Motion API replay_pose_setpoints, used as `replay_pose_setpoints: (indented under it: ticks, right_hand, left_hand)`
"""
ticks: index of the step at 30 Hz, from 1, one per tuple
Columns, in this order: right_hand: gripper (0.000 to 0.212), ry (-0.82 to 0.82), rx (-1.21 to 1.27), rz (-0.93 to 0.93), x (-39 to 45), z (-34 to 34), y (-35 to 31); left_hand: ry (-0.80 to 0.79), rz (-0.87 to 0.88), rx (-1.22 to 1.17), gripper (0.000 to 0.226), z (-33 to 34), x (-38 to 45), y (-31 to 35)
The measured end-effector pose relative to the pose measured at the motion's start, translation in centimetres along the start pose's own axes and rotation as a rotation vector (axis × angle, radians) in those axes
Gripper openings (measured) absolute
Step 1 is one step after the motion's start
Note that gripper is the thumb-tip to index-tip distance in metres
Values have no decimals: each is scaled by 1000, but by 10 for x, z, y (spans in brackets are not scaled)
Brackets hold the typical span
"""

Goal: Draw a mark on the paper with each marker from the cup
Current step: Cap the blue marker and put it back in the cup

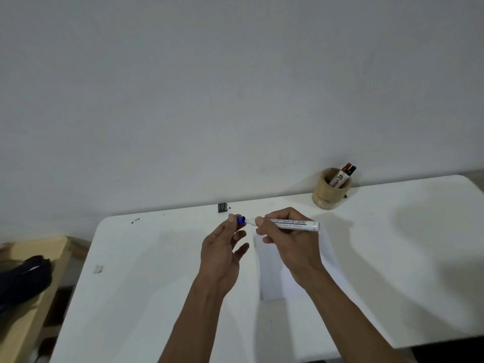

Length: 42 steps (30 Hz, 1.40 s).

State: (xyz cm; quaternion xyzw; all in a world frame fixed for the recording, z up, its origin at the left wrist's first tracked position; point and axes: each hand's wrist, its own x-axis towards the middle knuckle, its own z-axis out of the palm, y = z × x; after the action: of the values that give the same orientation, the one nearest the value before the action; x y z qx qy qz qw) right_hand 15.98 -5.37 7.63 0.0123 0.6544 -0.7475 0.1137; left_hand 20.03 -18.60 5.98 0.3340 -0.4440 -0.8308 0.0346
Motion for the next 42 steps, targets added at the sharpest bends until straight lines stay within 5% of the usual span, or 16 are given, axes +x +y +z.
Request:
replay_pose_setpoints:
  ticks: [12,19,22,25,30,38,42]
  right_hand:
    - [17,190,137,24,-43,4,0]
    - [19,135,237,87,-48,-21,-12]
    - [16,232,-74,-25,-39,-46,-23]
    - [14,167,-501,-153,-29,-60,-29]
    - [14,73,-802,-326,-6,-67,-24]
    - [17,39,-844,-420,46,-116,-9]
    - [46,104,-651,-366,80,-147,-24]
  left_hand:
    - [-163,56,145,21,-2,-29,-7]
    - [-189,127,218,18,1,-29,-2]
    - [-146,202,247,19,7,-22,5]
    - [-145,285,300,15,23,-18,8]
    - [-198,420,471,10,62,-13,2]
    - [-218,528,678,7,130,19,-20]
    - [-164,462,639,18,165,40,-33]
